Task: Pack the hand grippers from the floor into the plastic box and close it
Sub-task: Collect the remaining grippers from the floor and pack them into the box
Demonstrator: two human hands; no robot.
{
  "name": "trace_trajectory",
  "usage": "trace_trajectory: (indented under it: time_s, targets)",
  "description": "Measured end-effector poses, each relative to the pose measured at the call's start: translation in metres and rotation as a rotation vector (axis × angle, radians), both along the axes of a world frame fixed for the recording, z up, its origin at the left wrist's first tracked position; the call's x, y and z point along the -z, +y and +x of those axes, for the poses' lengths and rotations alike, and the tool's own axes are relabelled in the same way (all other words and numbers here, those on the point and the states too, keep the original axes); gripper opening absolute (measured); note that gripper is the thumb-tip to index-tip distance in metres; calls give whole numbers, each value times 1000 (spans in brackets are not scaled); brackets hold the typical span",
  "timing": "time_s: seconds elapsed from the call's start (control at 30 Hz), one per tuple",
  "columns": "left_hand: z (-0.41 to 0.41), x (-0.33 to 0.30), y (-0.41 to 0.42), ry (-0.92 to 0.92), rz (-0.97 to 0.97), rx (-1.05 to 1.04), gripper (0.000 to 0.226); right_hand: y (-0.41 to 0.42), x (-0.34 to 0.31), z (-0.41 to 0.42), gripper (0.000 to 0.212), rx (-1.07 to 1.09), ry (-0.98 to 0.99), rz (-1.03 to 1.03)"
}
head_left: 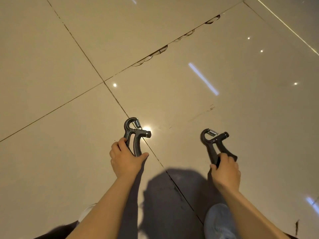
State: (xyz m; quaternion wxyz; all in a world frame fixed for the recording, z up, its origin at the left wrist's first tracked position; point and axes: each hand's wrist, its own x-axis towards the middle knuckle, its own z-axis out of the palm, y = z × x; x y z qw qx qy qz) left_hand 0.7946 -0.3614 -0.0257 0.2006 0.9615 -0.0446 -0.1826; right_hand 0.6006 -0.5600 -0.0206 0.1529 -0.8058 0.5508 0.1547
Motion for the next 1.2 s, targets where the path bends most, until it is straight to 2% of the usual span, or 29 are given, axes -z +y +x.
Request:
trace_trajectory:
  time_s: [0.1, 0.23, 0.37, 0.43, 0.5, 0.63, 0.73, 0.83, 0.97, 1.2]
  targets:
    - [-3, 6, -4, -11, -22, -34, 85, 42, 3, -3, 38, -48, -68, 25]
    - [-13, 4, 8, 22, -99, -54, 85, 75, 2, -1, 51, 5, -105, 10]
    - [-33, -3, 32, 64, -109, -27, 87, 69, 7, -13, 87, 8, -99, -63]
    - [-45, -9, 39, 90, -142, -27, 85, 56, 2, -15, 100, 6, -50, -24]
    - [-55, -15, 41, 150, -223, -77, 81, 42, 1, -17, 97, 34, -38, 61]
    - [-69, -30, 37, 291, -426, -262, 71, 29, -13, -11, 89, 21, -87, 103]
    - [-77, -47, 36, 270, -475, -296, 60, 35, -31, -6, 88, 90, -179, 137]
    - [-88, -72, 41, 209, -487, -217, 55, 50, -60, -5, 79, 164, -317, 161]
    - [-110, -111, 63, 114, -530, -68, 60, 82, -103, -21, 78, 140, -455, 142]
    - [-168, -178, 109, -66, -678, 198, 74, 144, -192, -77, 83, -121, -591, -6]
